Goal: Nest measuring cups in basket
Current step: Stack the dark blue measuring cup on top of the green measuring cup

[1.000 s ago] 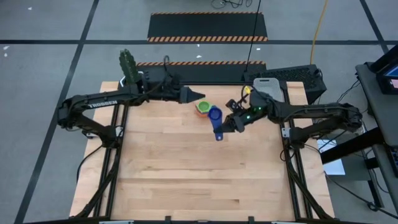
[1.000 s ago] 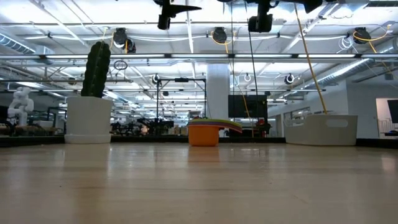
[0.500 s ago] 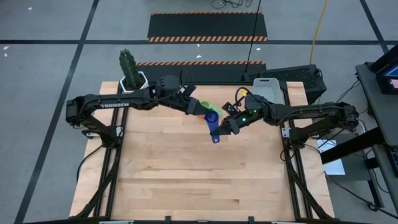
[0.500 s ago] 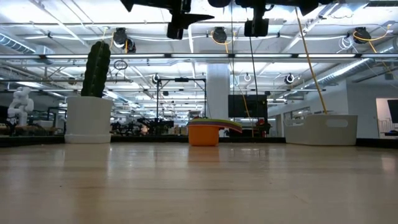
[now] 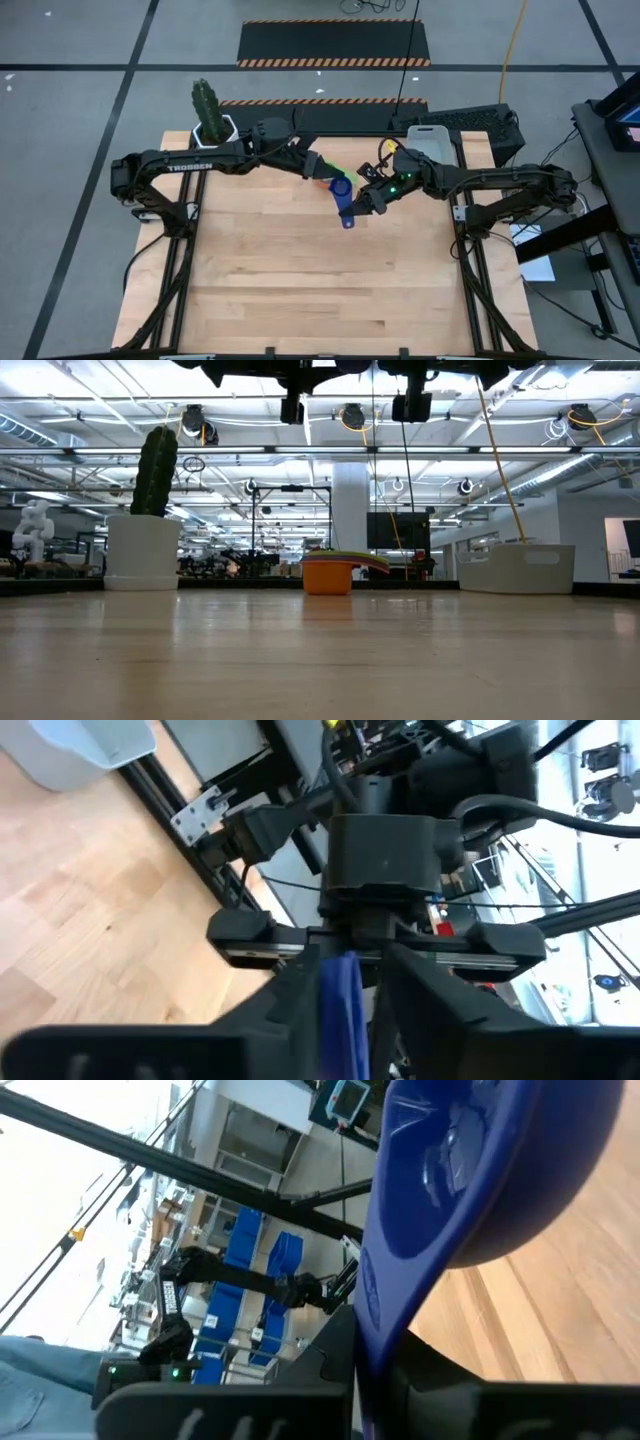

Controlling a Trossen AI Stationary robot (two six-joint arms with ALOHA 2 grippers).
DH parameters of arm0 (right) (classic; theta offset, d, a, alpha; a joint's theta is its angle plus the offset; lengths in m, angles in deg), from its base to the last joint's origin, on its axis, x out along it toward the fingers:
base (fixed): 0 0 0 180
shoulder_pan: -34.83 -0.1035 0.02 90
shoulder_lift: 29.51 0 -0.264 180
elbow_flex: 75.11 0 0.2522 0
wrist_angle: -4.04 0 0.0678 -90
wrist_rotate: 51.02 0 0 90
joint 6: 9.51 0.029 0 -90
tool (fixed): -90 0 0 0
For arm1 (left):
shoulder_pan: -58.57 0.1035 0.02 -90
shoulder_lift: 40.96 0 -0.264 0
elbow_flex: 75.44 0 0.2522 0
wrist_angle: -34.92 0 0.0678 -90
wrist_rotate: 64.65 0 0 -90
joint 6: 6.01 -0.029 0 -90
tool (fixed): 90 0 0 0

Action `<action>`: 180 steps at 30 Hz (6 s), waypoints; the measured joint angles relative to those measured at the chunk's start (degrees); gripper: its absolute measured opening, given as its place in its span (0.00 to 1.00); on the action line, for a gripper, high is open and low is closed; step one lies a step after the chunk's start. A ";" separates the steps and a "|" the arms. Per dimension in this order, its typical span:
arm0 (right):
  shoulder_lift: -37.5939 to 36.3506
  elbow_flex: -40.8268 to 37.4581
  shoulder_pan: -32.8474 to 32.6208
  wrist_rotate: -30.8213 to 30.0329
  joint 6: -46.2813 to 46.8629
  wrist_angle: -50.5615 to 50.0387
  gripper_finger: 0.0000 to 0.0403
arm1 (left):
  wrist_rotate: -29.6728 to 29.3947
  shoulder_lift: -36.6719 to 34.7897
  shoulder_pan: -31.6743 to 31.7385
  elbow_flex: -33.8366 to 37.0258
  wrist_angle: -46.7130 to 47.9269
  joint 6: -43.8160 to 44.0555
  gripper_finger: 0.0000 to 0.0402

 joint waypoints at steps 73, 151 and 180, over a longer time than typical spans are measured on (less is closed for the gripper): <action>-5.60 0.02 24.13 -9.97 -10.60 20.06 0.45 | -33.32 -1.93 8.22 0.02 -29.44 -2.44 0.01; 16.00 0.00 30.74 12.45 -9.74 -1.71 0.00 | -30.79 -10.22 5.36 0.02 3.13 -16.93 0.74; 16.52 -16.33 27.74 0.29 6.55 24.73 0.00 | -30.82 -10.20 4.79 0.02 4.29 -17.50 0.74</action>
